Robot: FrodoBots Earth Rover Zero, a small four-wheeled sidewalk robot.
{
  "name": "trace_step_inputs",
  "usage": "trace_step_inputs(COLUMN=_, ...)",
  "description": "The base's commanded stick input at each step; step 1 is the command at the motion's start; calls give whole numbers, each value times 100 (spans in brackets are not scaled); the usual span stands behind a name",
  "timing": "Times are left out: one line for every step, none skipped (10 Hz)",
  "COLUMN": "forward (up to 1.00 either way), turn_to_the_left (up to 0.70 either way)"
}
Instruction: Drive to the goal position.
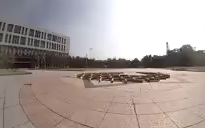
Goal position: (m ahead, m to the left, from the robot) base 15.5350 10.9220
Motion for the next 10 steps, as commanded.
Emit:
trace_step_inputs(forward=5, turn_to_the_left=0)
trace_step_inputs(forward=4, turn_to_the_left=0)
trace_step_inputs(forward=4, turn_to_the_left=0)
trace_step_inputs(forward=4, turn_to_the_left=0)
trace_step_inputs(forward=4, turn_to_the_left=0)
trace_step_inputs(forward=4, turn_to_the_left=0)
trace_step_inputs(forward=5, turn_to_the_left=0)
trace_step_inputs(forward=5, turn_to_the_left=0)
trace_step_inputs(forward=5, turn_to_the_left=0)
trace_step_inputs(forward=5, turn_to_the_left=0)
